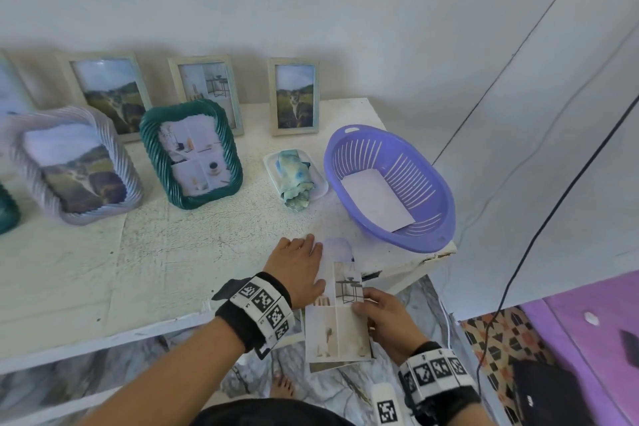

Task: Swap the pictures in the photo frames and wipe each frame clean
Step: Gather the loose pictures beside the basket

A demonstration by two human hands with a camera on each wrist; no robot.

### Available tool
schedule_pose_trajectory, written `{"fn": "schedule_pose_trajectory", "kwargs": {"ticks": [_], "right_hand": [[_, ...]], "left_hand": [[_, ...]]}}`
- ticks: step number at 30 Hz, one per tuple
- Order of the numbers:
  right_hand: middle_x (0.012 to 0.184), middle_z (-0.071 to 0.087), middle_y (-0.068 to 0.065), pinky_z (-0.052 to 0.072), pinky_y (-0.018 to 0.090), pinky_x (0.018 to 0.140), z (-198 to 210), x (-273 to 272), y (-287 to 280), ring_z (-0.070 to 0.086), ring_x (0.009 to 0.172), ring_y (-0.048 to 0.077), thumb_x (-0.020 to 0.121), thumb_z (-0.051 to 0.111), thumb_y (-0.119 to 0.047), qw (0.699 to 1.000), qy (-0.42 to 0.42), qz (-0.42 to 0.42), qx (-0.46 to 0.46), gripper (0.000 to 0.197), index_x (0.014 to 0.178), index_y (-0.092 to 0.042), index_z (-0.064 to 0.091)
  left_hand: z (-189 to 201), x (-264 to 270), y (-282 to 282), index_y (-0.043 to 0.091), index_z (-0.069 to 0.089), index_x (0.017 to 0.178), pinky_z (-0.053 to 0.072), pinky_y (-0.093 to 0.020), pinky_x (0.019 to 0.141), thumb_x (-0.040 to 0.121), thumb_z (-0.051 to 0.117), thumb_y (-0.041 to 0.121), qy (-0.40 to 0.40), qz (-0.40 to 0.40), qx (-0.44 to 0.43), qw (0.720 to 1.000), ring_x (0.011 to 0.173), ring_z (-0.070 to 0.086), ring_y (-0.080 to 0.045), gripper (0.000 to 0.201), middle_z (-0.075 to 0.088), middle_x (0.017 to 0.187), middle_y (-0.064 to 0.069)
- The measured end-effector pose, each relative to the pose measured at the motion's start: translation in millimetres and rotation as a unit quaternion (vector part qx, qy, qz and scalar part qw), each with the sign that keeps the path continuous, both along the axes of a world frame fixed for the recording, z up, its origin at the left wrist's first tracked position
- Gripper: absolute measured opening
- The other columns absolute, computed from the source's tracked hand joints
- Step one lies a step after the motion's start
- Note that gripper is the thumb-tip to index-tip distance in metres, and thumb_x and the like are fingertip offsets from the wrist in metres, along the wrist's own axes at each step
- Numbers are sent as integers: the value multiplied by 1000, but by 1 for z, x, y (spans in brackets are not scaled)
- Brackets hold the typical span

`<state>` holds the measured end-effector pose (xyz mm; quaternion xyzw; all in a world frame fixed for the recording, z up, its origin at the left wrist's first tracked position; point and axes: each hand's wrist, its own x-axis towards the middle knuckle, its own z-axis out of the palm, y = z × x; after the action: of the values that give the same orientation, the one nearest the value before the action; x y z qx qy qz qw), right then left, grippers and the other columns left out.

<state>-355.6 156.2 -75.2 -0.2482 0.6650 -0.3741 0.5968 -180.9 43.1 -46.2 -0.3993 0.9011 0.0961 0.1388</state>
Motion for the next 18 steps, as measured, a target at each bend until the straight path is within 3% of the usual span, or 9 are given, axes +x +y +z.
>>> {"fn": "schedule_pose_trajectory", "kwargs": {"ticks": [3,5,8,10,12,14,15,17,18], "right_hand": [[84,70,11,48,27,54,7,3,-2,66,66,15,91,55,2,999,14,31,-23,11,97,-3,64],[87,72,10,51,25,56,15,6,-5,67,71,16,92,55,3,997,10,46,-55,11,100,0,62],[78,62,13,47,29,61,30,16,-15,57,74,24,93,60,-9,991,5,59,-124,13,98,2,56],[74,45,16,37,32,64,41,27,-27,44,72,23,90,63,-21,981,30,71,-178,30,96,5,48],[70,34,18,32,33,64,52,41,-41,33,68,22,93,57,-15,965,71,79,-240,29,95,10,42],[72,36,27,33,34,64,61,55,-55,32,65,30,94,53,-12,943,109,100,-298,25,95,11,43],[78,46,28,38,34,67,66,62,-61,42,68,34,94,51,-11,931,129,113,-321,20,98,8,48],[98,65,9,49,30,80,70,73,-70,62,88,21,97,49,-6,910,174,119,-356,17,112,-4,55],[107,67,2,51,27,86,70,77,-74,63,98,14,97,48,-4,904,193,115,-364,22,118,-8,55]], "left_hand": [[5,18,3,19,11,155,16,-39,115,98,39,50,96,48,76,991,145,22,-22,71,12,163,-5],[5,37,3,25,9,156,15,-41,118,96,46,52,215,137,138,957,147,18,-18,75,10,163,2],[10,66,5,26,19,154,32,-41,114,90,62,47,402,285,192,849,133,39,-11,80,33,148,12],[18,78,8,25,42,143,46,-42,104,89,66,36,502,330,248,760,113,60,-10,60,56,134,8],[27,84,11,19,59,126,52,-46,96,93,62,20,576,318,278,700,104,68,-19,32,71,114,0],[34,86,12,15,63,117,55,-39,89,96,56,9,633,292,241,675,103,68,-21,23,73,109,-1],[37,86,12,15,64,116,54,-34,87,97,54,7,653,281,211,671,103,68,-19,22,73,108,0],[41,84,11,15,62,116,52,-29,88,97,52,10,680,259,152,669,104,66,-18,22,72,110,0],[41,84,10,15,62,117,53,-31,89,96,50,12,686,255,127,669,103,65,-22,24,71,110,-2]]}}
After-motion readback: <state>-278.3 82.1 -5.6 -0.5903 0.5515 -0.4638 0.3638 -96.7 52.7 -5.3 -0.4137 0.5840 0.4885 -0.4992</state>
